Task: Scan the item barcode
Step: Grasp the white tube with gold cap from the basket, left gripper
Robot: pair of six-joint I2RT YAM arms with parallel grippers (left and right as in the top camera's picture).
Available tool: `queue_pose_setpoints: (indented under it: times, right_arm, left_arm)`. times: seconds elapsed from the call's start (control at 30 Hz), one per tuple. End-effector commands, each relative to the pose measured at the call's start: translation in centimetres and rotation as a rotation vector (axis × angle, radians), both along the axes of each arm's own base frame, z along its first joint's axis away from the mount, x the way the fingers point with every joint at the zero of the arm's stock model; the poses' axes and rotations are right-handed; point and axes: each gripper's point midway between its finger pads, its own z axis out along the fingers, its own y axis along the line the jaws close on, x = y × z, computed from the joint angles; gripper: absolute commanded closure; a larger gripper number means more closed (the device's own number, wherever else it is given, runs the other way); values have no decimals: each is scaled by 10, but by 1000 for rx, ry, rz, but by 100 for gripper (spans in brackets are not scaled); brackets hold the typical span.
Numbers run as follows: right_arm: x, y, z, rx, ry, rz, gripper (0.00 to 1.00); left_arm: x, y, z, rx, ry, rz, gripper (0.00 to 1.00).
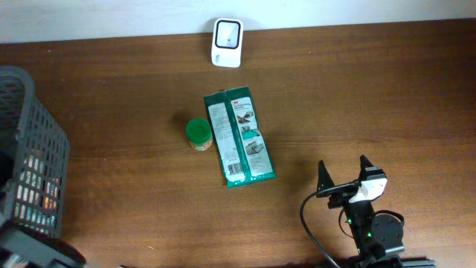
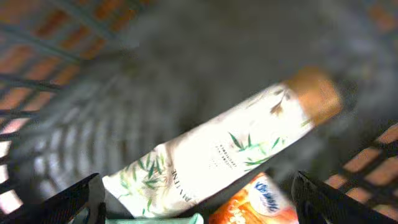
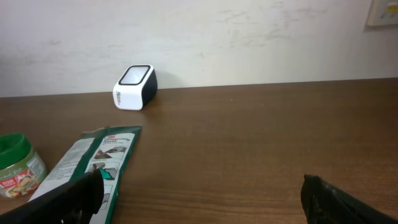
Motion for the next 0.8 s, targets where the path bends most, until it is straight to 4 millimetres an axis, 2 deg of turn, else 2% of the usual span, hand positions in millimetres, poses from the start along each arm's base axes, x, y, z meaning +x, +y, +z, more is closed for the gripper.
queue_pose_setpoints:
  times: [0.0,0.13,0.37,0.47,0.6,0.7,0.77]
  right_arm:
    - [0,1,-3,-6,6,3,2]
    - [0,1,-3,-6,6,3,2]
    - [0,1,-3,-6,6,3,2]
    - [0,1,-3,-6,6,3,2]
    - [0,1,-3,-6,6,3,2]
    - [0,1,-3,-6,6,3,2]
    - [0,1,-3,-6,6,3,2]
  left_arm:
    - [-4,-11,-52,-102,117,-153,5]
    - [-6,-13,-79,-152,164,-182,5]
    - [0,-6,-103,-151,185,-246,5]
    - [1,-7,-117,-172,194,-249,14]
    - [8,1,-117,-139,174,-247,61]
    - [9,2,-112,-136,171,-247,70]
    - [12,6,-96,-116,159,-247,87]
